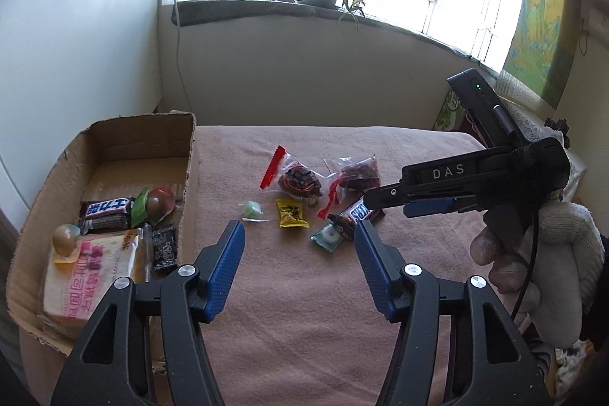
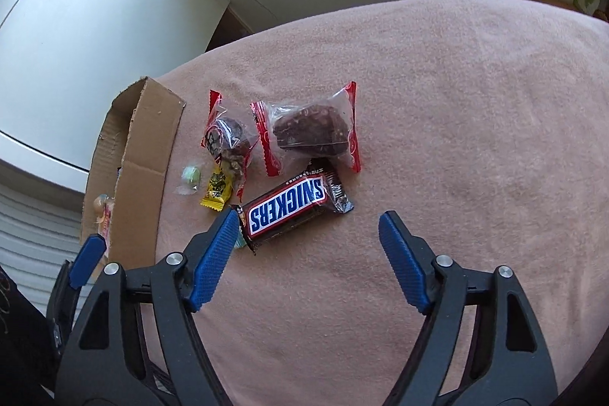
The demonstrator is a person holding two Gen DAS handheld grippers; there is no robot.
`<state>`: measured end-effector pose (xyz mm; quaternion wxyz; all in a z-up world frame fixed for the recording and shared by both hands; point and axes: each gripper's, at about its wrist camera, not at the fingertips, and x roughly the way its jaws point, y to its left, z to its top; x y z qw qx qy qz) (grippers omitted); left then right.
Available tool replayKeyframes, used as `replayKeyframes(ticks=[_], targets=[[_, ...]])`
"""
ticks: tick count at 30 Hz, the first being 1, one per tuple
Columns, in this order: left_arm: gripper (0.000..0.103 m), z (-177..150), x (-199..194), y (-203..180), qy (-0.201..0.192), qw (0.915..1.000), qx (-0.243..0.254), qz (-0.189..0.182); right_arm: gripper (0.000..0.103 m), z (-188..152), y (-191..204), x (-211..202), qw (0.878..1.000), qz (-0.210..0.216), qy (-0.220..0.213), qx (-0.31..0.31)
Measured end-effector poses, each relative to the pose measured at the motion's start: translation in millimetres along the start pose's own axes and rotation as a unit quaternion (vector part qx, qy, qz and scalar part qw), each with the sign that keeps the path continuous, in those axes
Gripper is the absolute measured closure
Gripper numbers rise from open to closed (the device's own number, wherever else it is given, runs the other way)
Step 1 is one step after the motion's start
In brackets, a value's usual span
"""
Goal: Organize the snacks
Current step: 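Move both tools back over the remaining snacks on the bed, then grasp the Snickers bar with the right tool while the left tool grasps the mint packet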
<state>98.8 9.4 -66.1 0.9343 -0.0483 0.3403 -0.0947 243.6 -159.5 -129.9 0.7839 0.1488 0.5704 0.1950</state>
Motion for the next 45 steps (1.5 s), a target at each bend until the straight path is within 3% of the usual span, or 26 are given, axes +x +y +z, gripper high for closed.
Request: replayKeyframes(ticks=[2, 5, 9, 14, 21, 26, 36, 41, 45], targets=[[0.047, -2, 3, 0, 0.004, 1.0, -0.003, -0.005, 0.041, 1, -4, 10, 0.999, 0.013, 0.018, 0.03], [0.051, -5, 7, 0, 0.009, 0.9999, -0.001, -0.013, 0.042, 2, -4, 18, 0.998, 0.008, 0.018, 0.058], [0.052, -7, 13, 2, 0.014, 0.9996, -0.004, -0.024, 0.042, 5, 5, 20, 0.998, -0.005, 0.015, 0.06], [0.062, -8, 21, 0, 0.023, 0.9988, -0.003, -0.042, 0.042, 13, 17, 30, 0.998, -0.032, 0.018, 0.058], [0.067, -7, 34, 4, 0.044, 0.9971, -0.008, -0.062, 0.045, 11, 48, 41, 0.995, -0.084, 0.035, -0.045], [0.072, -5, 45, 1, 0.064, 0.9951, -0.001, -0.076, 0.053, 4, 59, 44, 0.983, -0.131, 0.044, -0.123], [0.072, 7, 82, -38, 0.097, 0.9889, 0.084, -0.075, 0.055, -17, 44, 31, 0.984, -0.107, 0.04, -0.139], [0.072, 8, 100, -35, 0.121, 0.9857, 0.098, -0.065, 0.055, -24, 36, 23, 0.987, -0.087, 0.038, -0.129], [0.072, 4, 104, -28, 0.126, 0.9846, 0.09, -0.082, 0.055, -29, 18, 12, 0.988, -0.073, 0.044, -0.129]])
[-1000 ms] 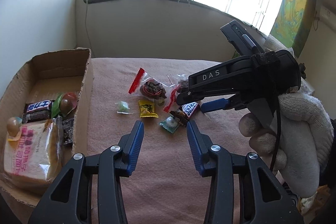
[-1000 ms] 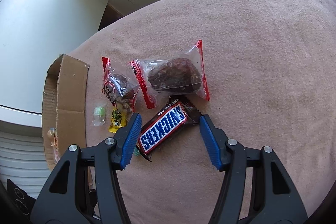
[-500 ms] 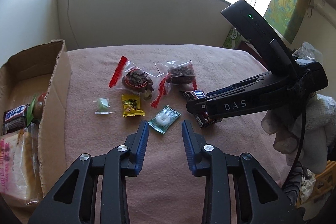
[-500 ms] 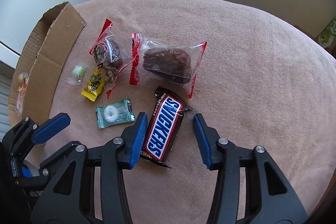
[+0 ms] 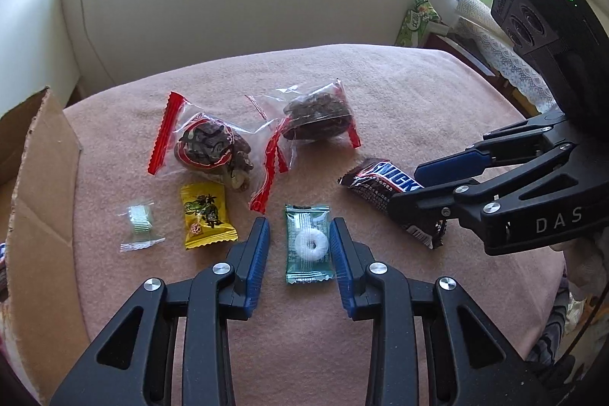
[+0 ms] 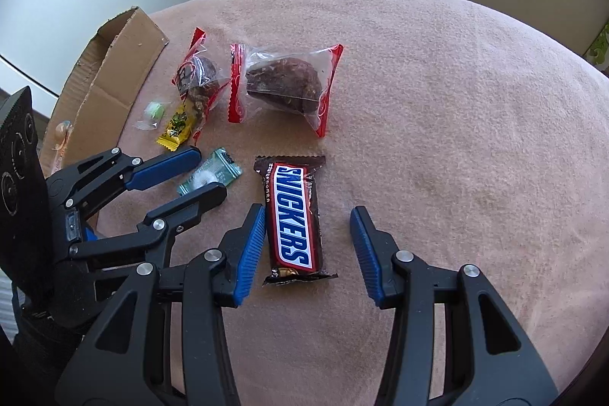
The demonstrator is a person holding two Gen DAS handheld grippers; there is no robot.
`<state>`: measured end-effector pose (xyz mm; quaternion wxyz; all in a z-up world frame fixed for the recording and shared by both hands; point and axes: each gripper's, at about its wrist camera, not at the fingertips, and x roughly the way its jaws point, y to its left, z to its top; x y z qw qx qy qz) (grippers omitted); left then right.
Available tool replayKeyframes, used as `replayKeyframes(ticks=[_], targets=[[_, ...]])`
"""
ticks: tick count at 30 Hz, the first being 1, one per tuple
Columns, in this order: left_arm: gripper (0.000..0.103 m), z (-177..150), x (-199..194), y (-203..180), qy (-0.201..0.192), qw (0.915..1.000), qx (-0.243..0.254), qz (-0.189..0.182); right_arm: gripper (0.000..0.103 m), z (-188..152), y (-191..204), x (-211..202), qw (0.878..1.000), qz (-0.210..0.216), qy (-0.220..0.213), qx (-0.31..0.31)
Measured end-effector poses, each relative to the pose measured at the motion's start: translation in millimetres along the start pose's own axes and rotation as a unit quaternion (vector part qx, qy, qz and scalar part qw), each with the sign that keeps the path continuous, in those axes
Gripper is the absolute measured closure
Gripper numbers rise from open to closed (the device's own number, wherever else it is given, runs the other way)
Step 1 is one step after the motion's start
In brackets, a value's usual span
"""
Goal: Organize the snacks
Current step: 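Grasp the Snickers bar with the right tool while the left tool grasps the mint packet, then carry the Snickers bar and mint packet into the box and open both tools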
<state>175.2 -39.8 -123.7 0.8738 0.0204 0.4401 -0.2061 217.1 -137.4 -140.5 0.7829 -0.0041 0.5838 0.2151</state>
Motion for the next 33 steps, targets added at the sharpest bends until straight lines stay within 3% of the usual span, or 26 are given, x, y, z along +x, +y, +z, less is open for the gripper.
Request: replayKeyframes(ticks=[4, 7, 11, 13, 15, 20, 33], targets=[[0.072, 0, 1, -5, 0.002, 0.9998, 0.013, 0.011, 0.055, -11, -8, -12, 1.0, 0.003, -0.002, -0.006], [0.083, -1, 3, -10, 0.001, 0.9993, 0.023, 0.031, 0.055, -10, -14, -6, 1.0, -0.013, -0.005, -0.024], [0.084, -4, 2, -15, 0.003, 0.999, 0.03, 0.033, 0.055, -9, -11, -1, 0.999, -0.031, -0.012, -0.042], [0.085, -6, 0, -16, 0.003, 0.999, 0.032, 0.032, 0.059, -9, -6, 0, 0.998, -0.042, -0.018, -0.049], [0.085, -8, -3, -15, 0.002, 0.9994, 0.024, 0.027, 0.074, -10, -4, 0, 0.996, -0.058, -0.027, -0.056], [0.085, -14, -12, -12, -0.006, 0.9997, 0.002, 0.025, 0.074, -14, -14, -7, 0.997, -0.045, -0.041, -0.037], [0.085, -16, -74, 2, -0.084, 0.9953, -0.042, 0.024, 0.074, -28, 5, -61, 0.993, -0.03, -0.107, -0.046]])
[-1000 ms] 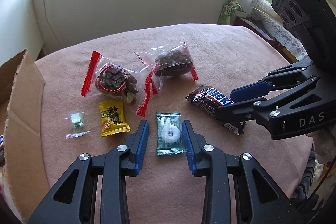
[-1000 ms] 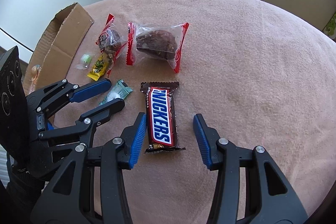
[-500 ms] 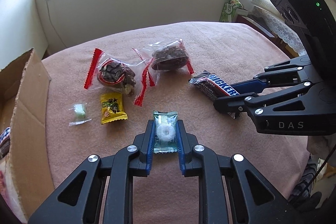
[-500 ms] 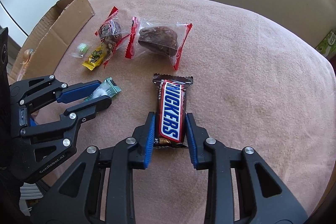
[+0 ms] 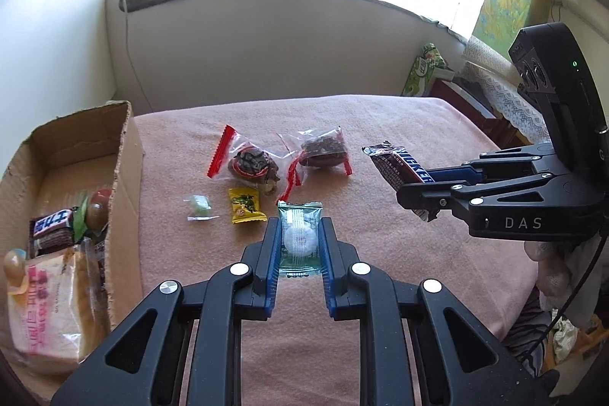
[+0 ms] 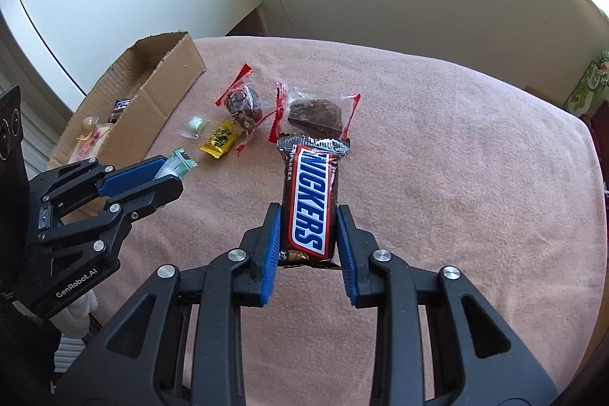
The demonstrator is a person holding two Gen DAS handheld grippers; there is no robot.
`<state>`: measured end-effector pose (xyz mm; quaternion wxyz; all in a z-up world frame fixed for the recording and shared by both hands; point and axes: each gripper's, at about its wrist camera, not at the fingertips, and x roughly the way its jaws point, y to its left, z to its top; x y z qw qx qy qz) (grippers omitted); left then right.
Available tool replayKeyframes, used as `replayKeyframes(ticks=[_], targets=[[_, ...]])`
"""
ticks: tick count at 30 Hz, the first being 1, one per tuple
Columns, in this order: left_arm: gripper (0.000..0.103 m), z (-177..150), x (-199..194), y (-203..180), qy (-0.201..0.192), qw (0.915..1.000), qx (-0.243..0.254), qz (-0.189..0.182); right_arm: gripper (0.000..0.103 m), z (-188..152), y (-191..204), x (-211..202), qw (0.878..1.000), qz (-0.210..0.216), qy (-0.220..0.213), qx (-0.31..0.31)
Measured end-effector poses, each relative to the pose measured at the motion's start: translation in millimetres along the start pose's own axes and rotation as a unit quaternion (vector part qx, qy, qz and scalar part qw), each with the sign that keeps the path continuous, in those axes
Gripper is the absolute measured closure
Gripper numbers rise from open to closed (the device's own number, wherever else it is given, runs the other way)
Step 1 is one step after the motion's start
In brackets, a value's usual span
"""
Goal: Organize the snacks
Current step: 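Carry the Snickers bar and mint packet into the box and open both tools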
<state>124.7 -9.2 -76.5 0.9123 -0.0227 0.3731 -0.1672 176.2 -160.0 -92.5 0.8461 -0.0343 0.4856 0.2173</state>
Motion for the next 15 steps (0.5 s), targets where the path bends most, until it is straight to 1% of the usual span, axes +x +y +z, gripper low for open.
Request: replayKeyframes(ticks=[1, 8, 15], targets=[[0.085, 0, -5, 2, -0.006, 1.0, -0.002, 0.003, 0.074, 3, 11, 3, 1.0, 0.001, -0.003, -0.001], [0.085, -2, -42, 21, -0.048, 0.9982, -0.026, 0.024, 0.074, 13, 43, -11, 0.999, 0.019, -0.027, -0.02], [0.085, -4, -68, 53, -0.074, 0.9936, -0.053, 0.066, 0.074, 34, 70, -18, 0.997, 0.036, -0.048, -0.042]])
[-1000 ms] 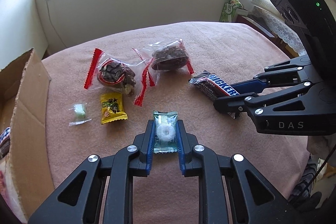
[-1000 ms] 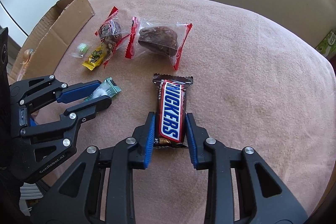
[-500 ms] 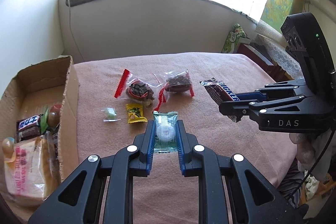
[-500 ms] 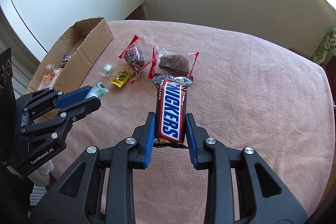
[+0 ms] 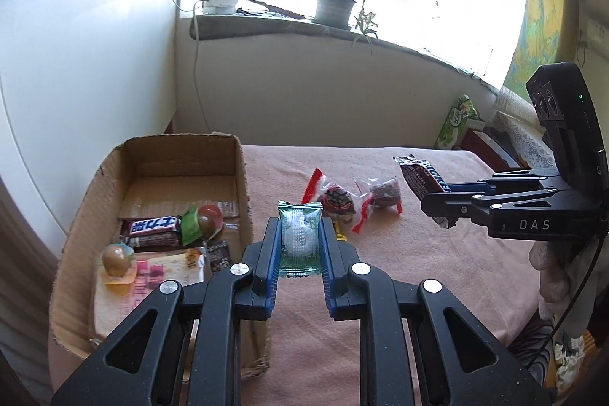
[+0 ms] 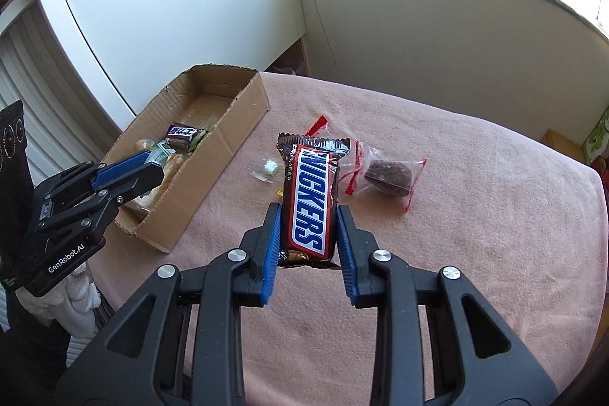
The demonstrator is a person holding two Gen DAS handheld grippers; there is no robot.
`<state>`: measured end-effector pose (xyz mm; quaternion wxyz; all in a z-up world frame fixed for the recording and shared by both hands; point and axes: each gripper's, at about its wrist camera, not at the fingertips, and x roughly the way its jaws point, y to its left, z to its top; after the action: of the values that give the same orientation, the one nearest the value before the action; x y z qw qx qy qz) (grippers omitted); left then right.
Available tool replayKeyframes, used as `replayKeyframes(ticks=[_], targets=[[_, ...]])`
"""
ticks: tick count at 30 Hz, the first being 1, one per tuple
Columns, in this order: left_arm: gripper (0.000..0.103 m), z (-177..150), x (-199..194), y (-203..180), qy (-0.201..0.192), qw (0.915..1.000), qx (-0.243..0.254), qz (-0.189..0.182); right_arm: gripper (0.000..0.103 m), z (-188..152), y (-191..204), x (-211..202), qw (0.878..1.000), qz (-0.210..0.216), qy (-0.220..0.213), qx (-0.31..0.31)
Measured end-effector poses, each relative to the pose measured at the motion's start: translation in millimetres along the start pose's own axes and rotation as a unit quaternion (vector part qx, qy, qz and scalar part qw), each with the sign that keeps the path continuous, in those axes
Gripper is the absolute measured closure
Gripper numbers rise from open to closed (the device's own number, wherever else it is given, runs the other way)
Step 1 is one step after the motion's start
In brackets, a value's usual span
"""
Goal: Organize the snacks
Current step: 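Carry the Snickers bar and mint packet into the box and open both tools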
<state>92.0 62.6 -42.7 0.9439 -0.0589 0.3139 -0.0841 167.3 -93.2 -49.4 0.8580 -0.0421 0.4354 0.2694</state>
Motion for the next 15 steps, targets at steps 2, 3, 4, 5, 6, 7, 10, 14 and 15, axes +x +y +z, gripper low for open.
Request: replayKeyframes(ticks=[2, 3, 4, 5, 6, 7, 10, 14, 15], targets=[[0.085, -1, -6, 13, -0.007, 0.9999, -0.008, 0.012, 0.074, 7, 7, 3, 1.0, 0.005, -0.004, -0.005], [0.085, -1, -8, 18, -0.011, 0.9997, -0.013, 0.016, 0.074, 10, 11, 5, 1.0, 0.007, -0.004, -0.008], [0.085, -2, -10, 23, -0.013, 0.9995, -0.018, 0.021, 0.074, 14, 15, 7, 1.0, 0.009, -0.003, -0.011], [0.085, -2, -12, 28, -0.015, 0.9993, -0.022, 0.026, 0.074, 18, 19, 8, 1.0, 0.011, -0.004, -0.014], [0.085, -2, -12, 32, -0.015, 0.9991, -0.025, 0.031, 0.074, 22, 24, 10, 1.0, 0.012, -0.006, -0.018], [0.085, -3, -13, 36, -0.015, 0.9989, -0.028, 0.035, 0.074, 26, 29, 13, 1.0, 0.014, -0.008, -0.022], [0.085, -4, -16, 46, -0.018, 0.9981, -0.034, 0.047, 0.074, 37, 42, 21, 0.999, 0.021, -0.012, -0.03], [0.085, -4, -18, 58, -0.024, 0.9973, -0.039, 0.057, 0.074, 51, 60, 33, 0.999, 0.029, -0.013, -0.04], [0.085, -5, -19, 60, -0.026, 0.997, -0.041, 0.06, 0.074, 54, 65, 36, 0.999, 0.029, -0.014, -0.044]])
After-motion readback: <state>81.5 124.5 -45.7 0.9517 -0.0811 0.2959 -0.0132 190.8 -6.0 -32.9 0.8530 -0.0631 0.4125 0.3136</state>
